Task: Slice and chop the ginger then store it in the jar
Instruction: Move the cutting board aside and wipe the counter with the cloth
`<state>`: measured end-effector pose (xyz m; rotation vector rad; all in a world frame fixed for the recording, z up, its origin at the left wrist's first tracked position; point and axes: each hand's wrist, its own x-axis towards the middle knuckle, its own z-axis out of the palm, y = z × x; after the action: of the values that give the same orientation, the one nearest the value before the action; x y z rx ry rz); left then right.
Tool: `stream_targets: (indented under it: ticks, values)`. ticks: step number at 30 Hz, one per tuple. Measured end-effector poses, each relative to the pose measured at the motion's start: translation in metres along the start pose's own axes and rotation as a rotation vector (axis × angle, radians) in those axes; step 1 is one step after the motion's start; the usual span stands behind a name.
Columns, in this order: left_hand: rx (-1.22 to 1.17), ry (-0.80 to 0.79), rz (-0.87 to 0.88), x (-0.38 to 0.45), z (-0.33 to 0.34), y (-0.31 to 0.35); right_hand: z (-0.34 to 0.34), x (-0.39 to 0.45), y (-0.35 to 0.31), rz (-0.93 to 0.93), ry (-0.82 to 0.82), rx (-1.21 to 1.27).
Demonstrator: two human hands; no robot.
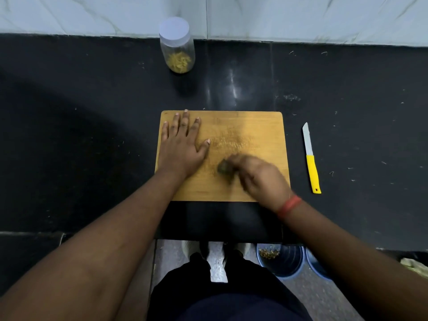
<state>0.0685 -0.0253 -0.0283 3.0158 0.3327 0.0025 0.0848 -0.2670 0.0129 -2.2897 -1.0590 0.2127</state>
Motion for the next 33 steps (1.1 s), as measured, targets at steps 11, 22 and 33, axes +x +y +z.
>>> stream_targets:
  ticks: [11, 22, 33]
  values:
    - [-0.01, 0.007, 0.004, 0.001, -0.001, 0.0, 0.022, 0.047, -0.002, 0.178, 0.089, -0.203]
    - [-0.031, 0.017, 0.016, 0.0, 0.0, -0.002, -0.008, 0.065, 0.016, 0.357, 0.249, -0.058]
    - [-0.01, 0.037, 0.028, 0.002, 0.007, -0.004, 0.044, -0.012, -0.045, 0.012, -0.097, -0.089]
